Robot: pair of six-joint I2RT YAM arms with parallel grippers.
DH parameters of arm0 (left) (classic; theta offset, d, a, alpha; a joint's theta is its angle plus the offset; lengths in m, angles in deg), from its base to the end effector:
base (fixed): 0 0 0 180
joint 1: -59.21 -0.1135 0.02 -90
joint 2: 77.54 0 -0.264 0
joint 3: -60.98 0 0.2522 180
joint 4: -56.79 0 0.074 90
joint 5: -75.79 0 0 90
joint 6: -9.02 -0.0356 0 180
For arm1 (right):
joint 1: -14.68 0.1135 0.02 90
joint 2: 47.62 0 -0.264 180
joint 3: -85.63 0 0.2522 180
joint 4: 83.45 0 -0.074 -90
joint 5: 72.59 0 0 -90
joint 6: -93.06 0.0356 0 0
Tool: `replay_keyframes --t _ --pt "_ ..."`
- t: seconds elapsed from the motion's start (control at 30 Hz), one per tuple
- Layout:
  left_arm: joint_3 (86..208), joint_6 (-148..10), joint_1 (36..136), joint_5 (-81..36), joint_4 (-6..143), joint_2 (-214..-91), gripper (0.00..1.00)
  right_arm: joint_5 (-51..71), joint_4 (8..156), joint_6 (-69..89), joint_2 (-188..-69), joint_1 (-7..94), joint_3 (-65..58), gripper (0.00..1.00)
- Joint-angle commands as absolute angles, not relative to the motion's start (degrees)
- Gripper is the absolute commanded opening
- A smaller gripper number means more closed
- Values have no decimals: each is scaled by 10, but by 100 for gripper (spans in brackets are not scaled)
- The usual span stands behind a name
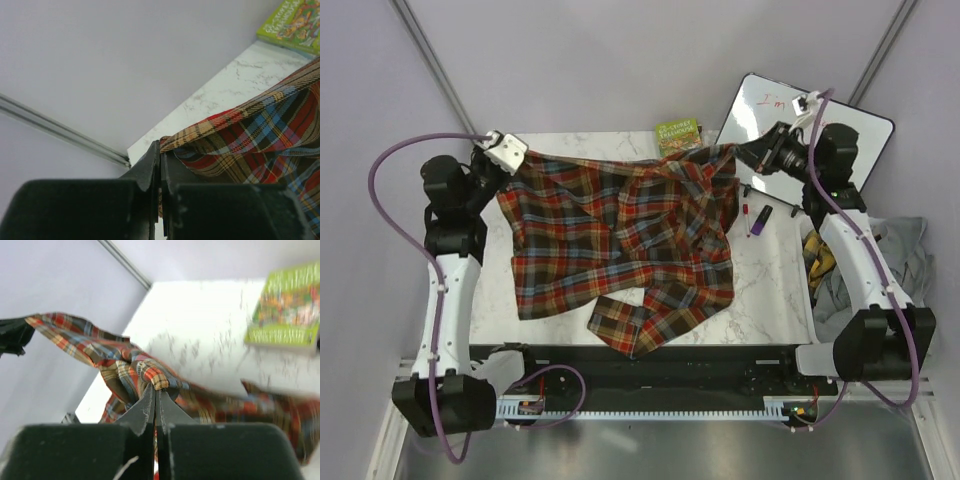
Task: Fold and stack the long sleeve shirts
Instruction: Flatten the shirt out
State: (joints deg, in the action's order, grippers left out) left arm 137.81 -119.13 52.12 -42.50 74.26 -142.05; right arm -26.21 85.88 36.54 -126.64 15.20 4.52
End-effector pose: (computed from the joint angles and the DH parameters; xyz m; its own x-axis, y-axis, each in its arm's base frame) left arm 0.2578 0.0151 0.3962 0.1522 0.5671 -0.8095 0.3379 0.7398 0.5818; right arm 0.3202 0.0275 0.3670 -0.5043 0.3948 -0.7680 -0.4921 0.5994 0.6313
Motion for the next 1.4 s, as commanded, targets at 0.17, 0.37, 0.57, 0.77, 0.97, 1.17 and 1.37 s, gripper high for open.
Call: replay_keyframes --t 0.17,0.37,0.57,0.77,0.97,1.17,1.37 --pt "1451 -1174 520 -273 821 -1243 2 -173 908 336 -1113 149 -88 0" --pt "1498 -1185 520 -226 851 -1135 2 -120 886 301 -1009 149 -127 0" --pt "1581 -1180 521 -185 869 -1088 2 -98 865 282 -952 149 -211 0" --pt "1676 -1203 521 -147 867 -1149 2 -98 845 271 -988 149 -308 0" --pt "1634 -1197 521 -149 843 -1221 2 -165 911 329 -1072 149 -257 0" --pt "1448 -1196 522 -232 767 -1262 2 -177 951 344 -1167 157 -145 0" --pt "1295 -1225 521 -276 655 -1371 2 -155 967 235 -1265 219 -38 0"
